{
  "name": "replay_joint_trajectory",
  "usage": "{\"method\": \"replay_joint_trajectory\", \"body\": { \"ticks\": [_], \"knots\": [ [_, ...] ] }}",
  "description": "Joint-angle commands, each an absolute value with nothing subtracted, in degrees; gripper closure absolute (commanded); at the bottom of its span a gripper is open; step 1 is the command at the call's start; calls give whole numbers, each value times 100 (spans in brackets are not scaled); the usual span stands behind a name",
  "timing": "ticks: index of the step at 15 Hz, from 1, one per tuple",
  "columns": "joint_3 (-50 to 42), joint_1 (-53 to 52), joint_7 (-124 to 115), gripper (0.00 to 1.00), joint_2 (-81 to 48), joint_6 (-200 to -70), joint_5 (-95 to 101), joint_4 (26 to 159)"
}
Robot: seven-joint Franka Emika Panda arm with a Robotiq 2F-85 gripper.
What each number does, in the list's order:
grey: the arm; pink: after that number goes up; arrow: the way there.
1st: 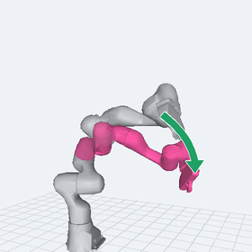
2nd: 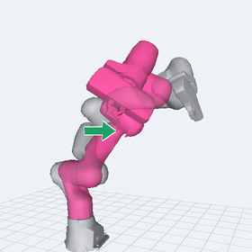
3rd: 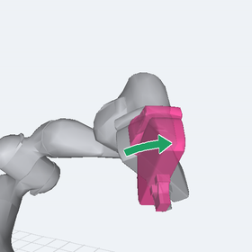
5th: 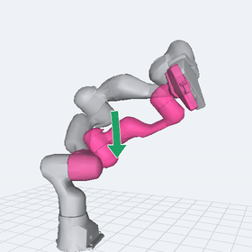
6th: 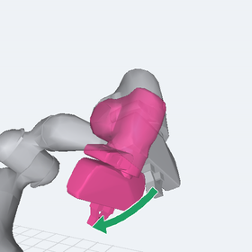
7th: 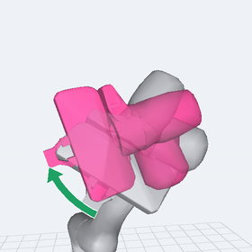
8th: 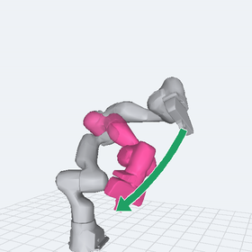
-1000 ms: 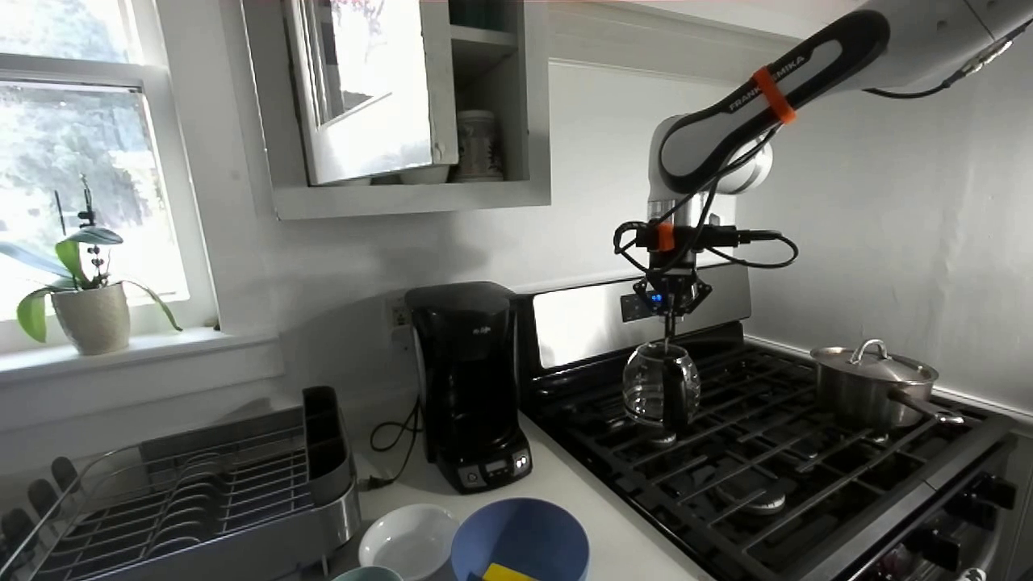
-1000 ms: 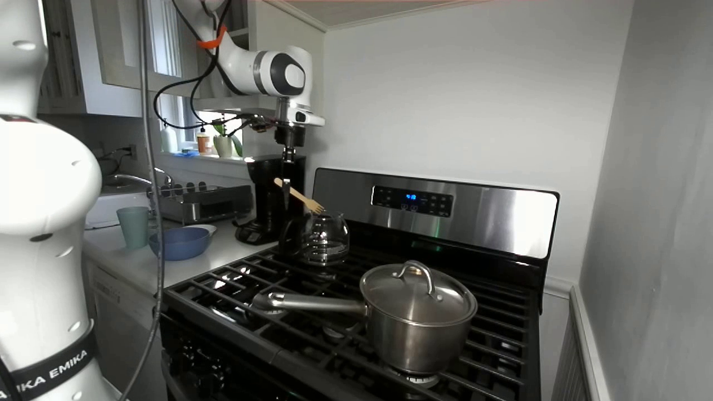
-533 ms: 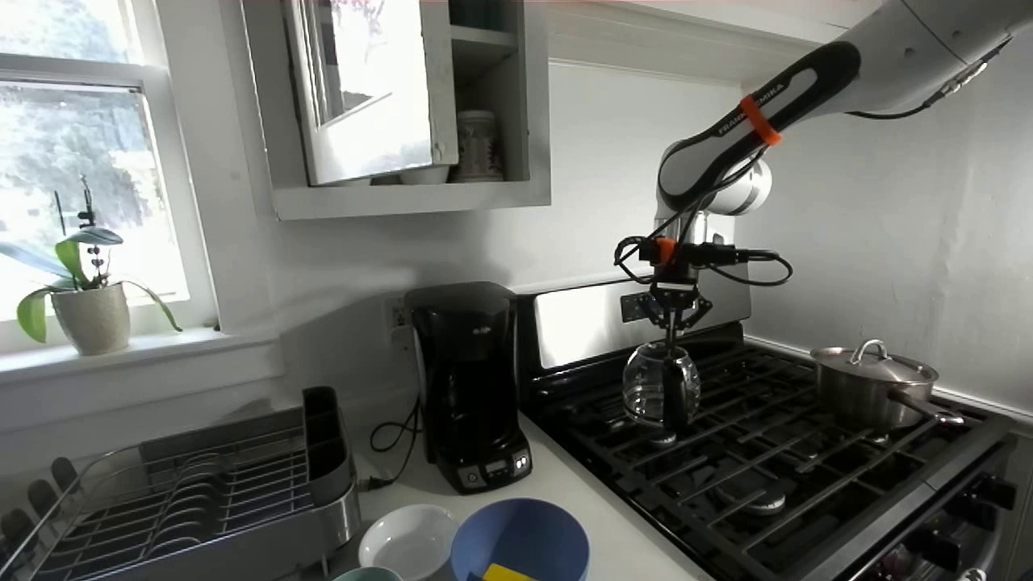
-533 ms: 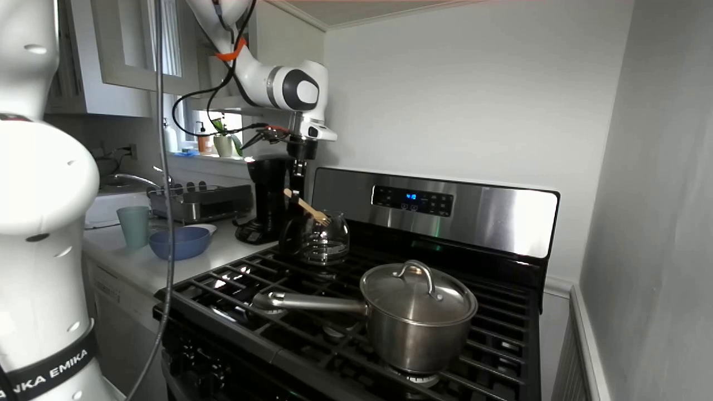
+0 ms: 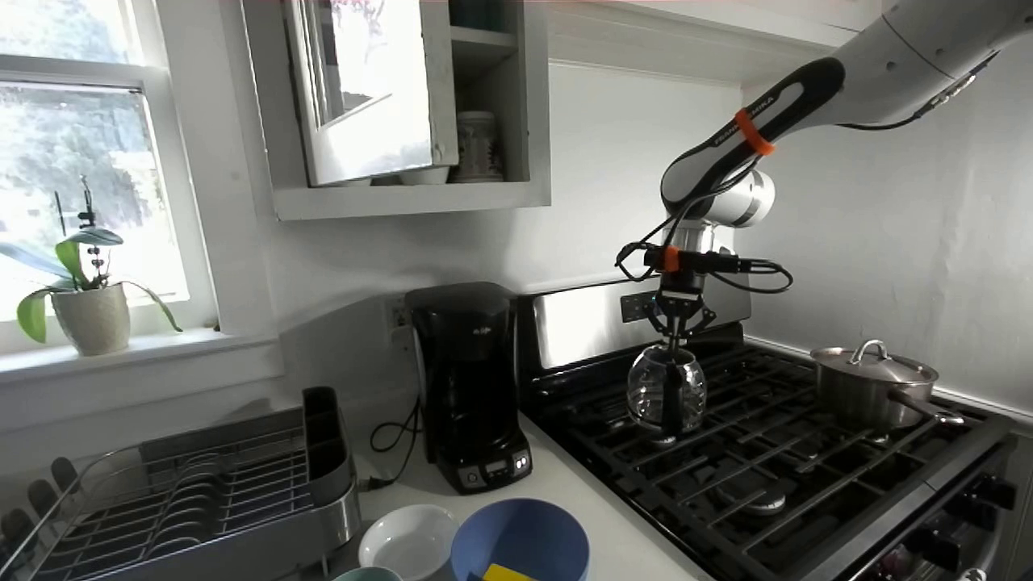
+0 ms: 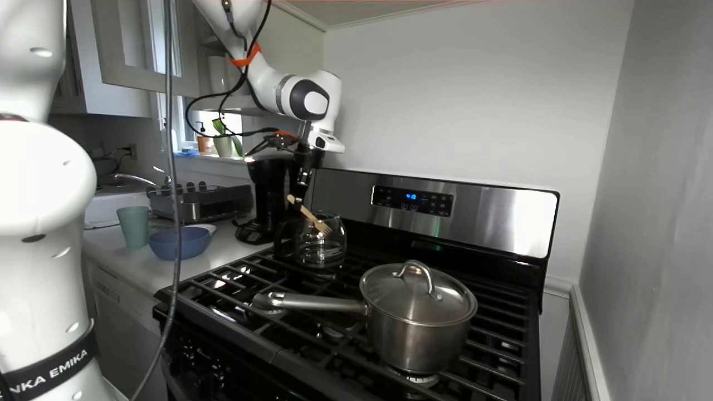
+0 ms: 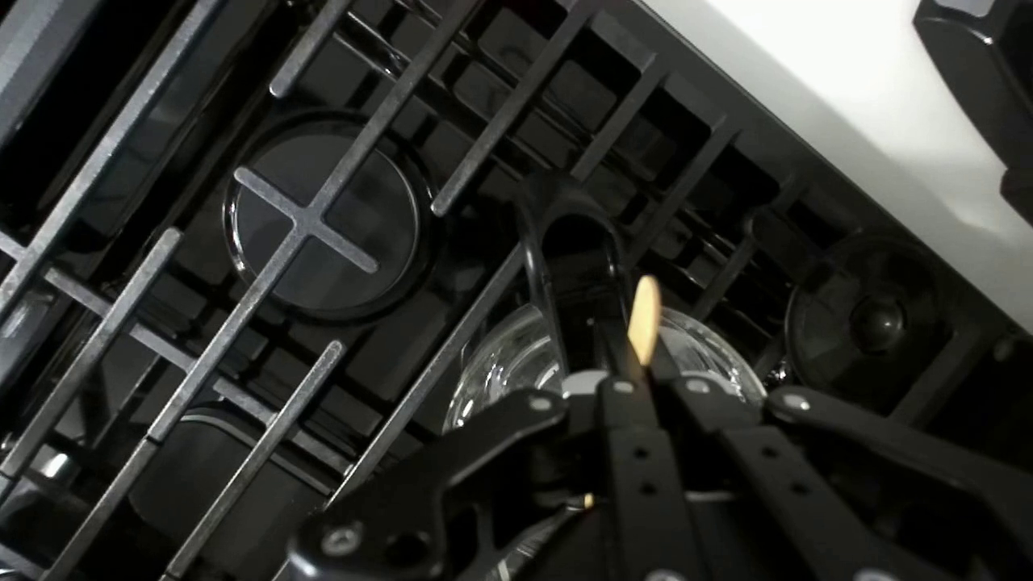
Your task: Pick up the wooden fork and mix the contents of the kettle, put the wooden fork back on the blue bowl
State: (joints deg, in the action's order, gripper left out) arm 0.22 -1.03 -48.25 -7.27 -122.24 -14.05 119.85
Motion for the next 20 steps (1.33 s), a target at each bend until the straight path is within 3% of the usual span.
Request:
{"method": "replay_joint_trajectory", "body": {
  "ticks": [1, 9, 20],
  "knots": [
    [-6, -124, -4818, 97, -736, -12206, -1418, 11973],
    [-73, -20, -4761, 99, -783, -11973, -1675, 11826],
    [-328, 541, -3290, 99, -1517, -10570, -3227, 11005]
  ]
}}
